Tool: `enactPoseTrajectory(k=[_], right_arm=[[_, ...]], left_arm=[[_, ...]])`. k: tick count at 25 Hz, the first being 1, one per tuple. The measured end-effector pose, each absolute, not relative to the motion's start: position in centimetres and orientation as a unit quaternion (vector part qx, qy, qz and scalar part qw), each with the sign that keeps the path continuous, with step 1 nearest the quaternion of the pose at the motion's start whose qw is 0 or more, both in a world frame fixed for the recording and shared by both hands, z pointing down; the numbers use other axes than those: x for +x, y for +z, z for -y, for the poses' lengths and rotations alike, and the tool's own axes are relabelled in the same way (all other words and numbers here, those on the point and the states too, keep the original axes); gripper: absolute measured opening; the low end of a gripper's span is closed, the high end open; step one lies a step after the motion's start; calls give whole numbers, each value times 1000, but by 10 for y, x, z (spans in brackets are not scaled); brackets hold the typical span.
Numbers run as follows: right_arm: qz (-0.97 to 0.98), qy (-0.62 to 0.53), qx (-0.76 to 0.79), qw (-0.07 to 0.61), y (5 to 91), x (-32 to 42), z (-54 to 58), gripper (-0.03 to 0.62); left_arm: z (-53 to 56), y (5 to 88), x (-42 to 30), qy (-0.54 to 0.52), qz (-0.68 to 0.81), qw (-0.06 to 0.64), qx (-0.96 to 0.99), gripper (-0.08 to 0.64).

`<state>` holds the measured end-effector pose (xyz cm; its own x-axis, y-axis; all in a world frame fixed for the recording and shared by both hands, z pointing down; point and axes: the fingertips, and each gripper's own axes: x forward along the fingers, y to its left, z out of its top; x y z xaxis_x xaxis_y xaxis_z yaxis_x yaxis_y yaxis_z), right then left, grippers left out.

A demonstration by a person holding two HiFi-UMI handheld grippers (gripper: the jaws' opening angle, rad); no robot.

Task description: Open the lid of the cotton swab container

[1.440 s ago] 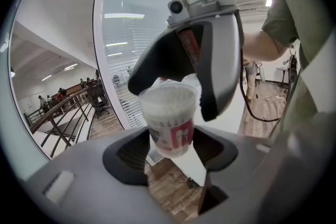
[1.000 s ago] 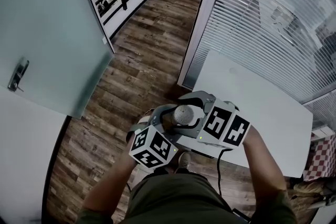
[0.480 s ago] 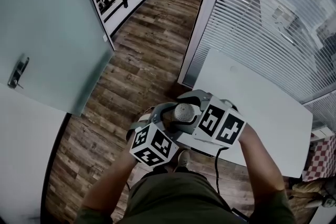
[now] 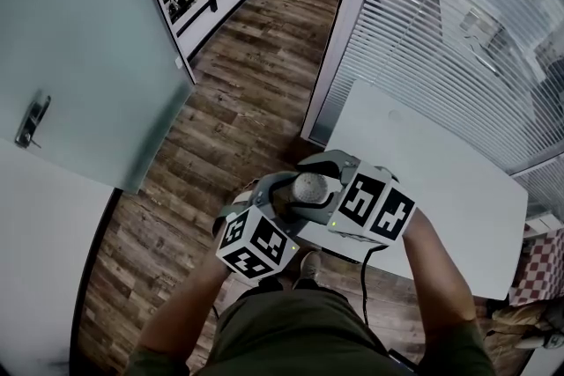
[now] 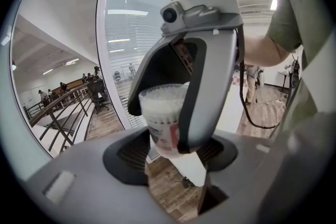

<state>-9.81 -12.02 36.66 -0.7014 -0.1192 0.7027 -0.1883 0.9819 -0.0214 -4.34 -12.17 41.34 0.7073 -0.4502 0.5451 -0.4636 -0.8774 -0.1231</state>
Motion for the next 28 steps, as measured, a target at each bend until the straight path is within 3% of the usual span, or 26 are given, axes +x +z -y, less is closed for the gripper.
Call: enactPoseTrajectory(k=[28], right_arm=[[955,81,88,272,341,-86,131,275]], left_arm=[[128,397,-33,264,242,6,934,255]])
